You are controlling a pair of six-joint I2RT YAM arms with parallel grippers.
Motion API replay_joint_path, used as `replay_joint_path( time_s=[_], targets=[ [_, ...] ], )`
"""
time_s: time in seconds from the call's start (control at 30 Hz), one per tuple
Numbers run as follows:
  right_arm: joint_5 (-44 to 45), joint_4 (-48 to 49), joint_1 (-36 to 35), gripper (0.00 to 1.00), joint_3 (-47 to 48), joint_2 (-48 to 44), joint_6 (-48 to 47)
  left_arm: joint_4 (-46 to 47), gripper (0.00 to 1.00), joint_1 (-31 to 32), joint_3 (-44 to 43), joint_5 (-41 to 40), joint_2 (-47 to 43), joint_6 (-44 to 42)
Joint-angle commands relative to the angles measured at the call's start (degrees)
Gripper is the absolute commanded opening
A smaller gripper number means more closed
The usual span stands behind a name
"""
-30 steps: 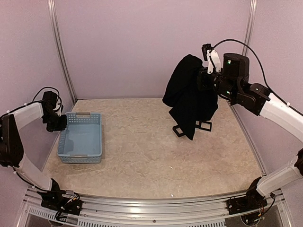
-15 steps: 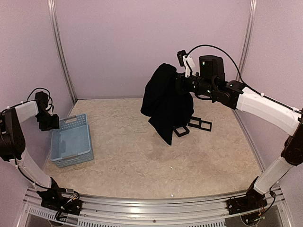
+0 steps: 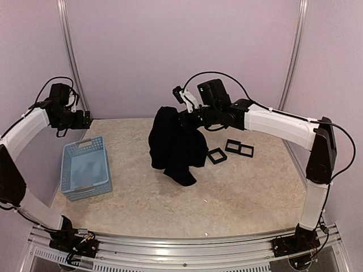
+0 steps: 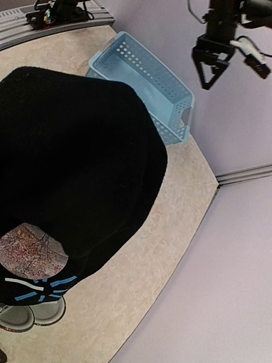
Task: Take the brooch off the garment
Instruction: Place the crumpled clothing at the center of the board.
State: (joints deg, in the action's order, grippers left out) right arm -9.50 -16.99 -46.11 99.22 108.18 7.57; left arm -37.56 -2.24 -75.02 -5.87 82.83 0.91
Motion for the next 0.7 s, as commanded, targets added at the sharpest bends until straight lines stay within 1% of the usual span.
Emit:
replay_joint_path(
  time_s=[0.0,0.03,0.1,0.2,0.3,0.4,0.47,0.57,0.67],
  targets=[
    [-0.8,-2.8,-0.8,0.40,1.6,2.2,1.8,-1.5,0.99,7.9,-5.1,2.6,-3.3,3.8],
    [-0.2,-2.5,-0.8,0.51,0.6,1.8,2.2,-1.4,0.99,9.8,-5.6,4.0,-3.2,5.1],
    [2.3,-2.2,-0.6,0.67,-1.5,0.5,2.9,-0.6,0.99,13.8,-5.8,7.8,-2.7,7.7],
    [4.8,-1.6,0.6,0.79,-5.8,-2.2,5.0,1.0,0.99,19.9,-5.3,11.7,-0.9,11.5],
    [4.5,-0.8,3.3,0.85,-10.6,-4.9,7.4,3.1,0.99,25.3,-4.7,16.2,2.8,14.3],
    [4.2,-3.3,5.0,0.86,-12.9,-5.6,8.0,5.2,0.99,29.7,-4.7,18.8,6.4,16.0],
    [4.6,-4.6,5.5,0.86,-14.8,-6.1,7.6,6.5,0.99,31.4,-4.3,21.2,9.3,17.1],
    [2.8,-4.9,6.3,0.86,-17.7,-6.6,7.1,5.2,0.99,32.8,-4.5,20.3,13.7,17.7],
    [0.4,-4.8,6.3,0.86,-21.0,-6.3,5.6,4.4,0.99,33.6,-3.0,20.4,17.1,19.1]
  ],
)
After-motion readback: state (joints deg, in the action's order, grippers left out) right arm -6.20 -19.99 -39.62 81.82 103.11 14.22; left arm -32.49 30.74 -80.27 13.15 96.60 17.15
